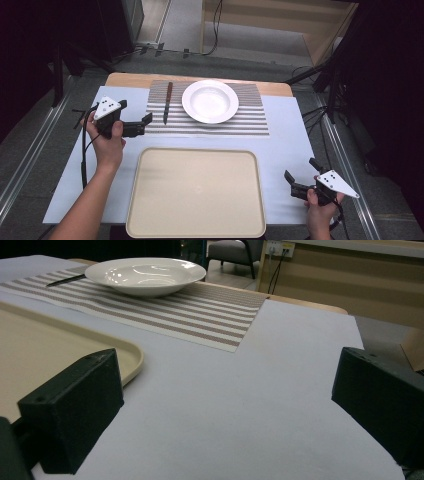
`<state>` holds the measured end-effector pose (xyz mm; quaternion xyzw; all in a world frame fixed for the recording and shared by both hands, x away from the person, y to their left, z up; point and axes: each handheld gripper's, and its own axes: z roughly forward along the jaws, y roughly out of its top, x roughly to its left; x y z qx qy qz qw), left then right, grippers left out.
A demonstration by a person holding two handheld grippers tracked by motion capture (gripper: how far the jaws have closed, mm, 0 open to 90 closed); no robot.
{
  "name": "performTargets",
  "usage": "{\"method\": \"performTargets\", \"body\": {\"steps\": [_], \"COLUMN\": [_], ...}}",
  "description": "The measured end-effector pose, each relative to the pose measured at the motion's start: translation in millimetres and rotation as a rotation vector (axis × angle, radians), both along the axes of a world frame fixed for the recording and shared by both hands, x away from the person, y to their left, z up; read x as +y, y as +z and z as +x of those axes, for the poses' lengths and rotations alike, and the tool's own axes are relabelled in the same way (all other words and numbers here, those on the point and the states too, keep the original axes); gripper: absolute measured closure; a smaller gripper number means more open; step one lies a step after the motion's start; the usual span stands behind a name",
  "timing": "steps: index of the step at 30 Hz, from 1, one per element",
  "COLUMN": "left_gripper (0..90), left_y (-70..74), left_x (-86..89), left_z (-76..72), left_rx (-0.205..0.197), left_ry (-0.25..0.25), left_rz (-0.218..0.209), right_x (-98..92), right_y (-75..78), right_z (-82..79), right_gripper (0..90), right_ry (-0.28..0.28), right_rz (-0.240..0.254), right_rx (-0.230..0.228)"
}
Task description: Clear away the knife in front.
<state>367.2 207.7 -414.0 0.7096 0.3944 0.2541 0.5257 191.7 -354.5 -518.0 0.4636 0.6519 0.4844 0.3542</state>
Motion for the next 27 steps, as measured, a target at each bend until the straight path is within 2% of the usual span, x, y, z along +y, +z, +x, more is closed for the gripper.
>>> {"method": "performTargets", "body": {"steps": [5,6,8,12,14,22,27], "left_gripper": [0.0,3.1,3.6,7.4,12.5,16.6,20.1], "left_y": [3.2,3.0,2.4,2.0,1.6,-1.1,-4.6], "left_x": [-9.3,-11.7,-17.3,-26.7,-30.8,-41.1,-46.3], "left_z": [18.1,22.1,31.0,48.8,57.7,88.9,106.7], "left_rx": [0.029,0.035,0.053,0.093,0.115,0.178,0.223], "left_ry": [0.016,0.024,0.026,0.04,0.054,0.088,0.103], "left_rz": [-0.001,0.0,0.019,0.03,0.036,0.041,0.048], "right_x": [0.2,0.3,0.3,0.8,0.9,1.0,5.6], "right_y": [-0.1,-0.1,-0.1,-0.5,-0.4,0.4,0.6], "right_z": [0.3,0.3,0.5,1.2,0.7,-0.7,0.7], "right_gripper": [0.0,0.0,0.0,0.0,2.3,0.1,0.0], "right_ry": [-0.002,-0.001,-0.001,-0.007,-0.011,-0.005,0.026], "right_rz": [-0.001,-0.002,-0.003,-0.009,-0.01,-0.008,-0.045], "right_rx": [0.002,0.003,0.002,0.008,0.004,-0.011,0.002]}}
